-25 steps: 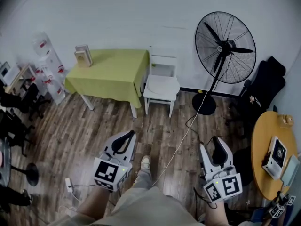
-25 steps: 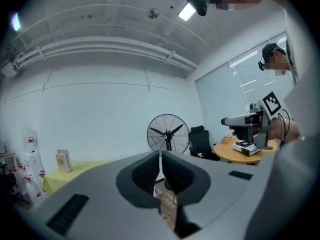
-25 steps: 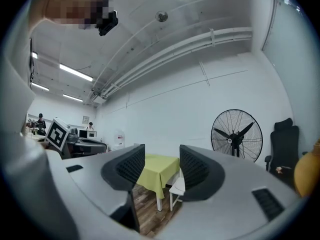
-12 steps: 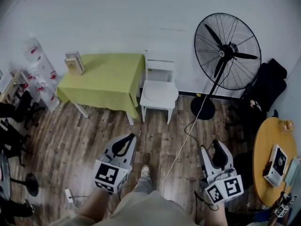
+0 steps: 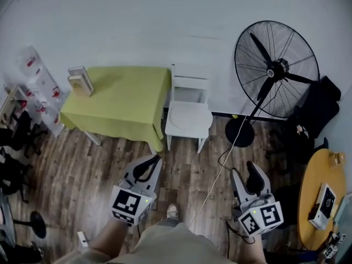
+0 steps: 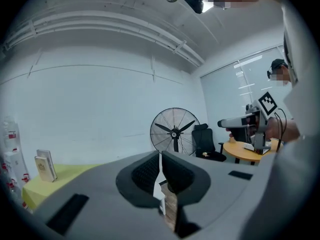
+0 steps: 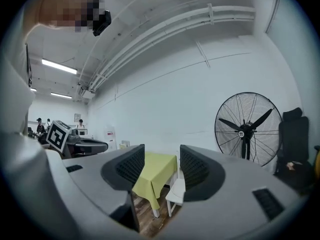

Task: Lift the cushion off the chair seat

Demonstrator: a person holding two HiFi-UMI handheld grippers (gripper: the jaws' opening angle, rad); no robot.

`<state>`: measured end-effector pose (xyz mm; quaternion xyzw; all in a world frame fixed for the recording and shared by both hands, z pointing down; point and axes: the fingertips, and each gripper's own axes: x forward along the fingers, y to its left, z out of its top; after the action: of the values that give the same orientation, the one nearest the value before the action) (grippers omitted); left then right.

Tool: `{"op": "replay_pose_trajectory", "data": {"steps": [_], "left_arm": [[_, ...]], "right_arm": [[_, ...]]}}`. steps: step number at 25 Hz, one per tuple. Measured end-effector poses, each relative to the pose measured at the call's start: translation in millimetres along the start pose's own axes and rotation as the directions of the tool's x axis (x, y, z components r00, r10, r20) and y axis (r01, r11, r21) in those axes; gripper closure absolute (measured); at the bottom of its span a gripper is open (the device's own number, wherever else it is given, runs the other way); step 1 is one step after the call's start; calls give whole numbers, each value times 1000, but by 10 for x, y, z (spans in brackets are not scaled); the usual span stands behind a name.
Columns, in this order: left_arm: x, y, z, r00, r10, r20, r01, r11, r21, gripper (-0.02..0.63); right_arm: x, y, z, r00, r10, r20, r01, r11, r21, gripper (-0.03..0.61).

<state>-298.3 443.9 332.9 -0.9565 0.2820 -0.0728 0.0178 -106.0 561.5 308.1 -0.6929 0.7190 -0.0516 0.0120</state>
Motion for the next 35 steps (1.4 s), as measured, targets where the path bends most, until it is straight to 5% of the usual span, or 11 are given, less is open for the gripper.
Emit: {"op": "replay_pose_trajectory", "data": {"steps": [11,26,35], "left_arm": [[701,909,12,1000,5,14,-5,1000,-13,581],[1298,1274,-329,1000,21,-17,-21,1000,-16,581],[2164,1538,-524,996,45,-83,-49,998,-49,581]], "right_arm": [[1128,-143,42,999,-13,-33,12,1000,-24,354],[1818,-655,-294,996,-38,-84,39,999,7,354],[2560,-1385,-646,986,-9,-166,24,996,88,353]]}}
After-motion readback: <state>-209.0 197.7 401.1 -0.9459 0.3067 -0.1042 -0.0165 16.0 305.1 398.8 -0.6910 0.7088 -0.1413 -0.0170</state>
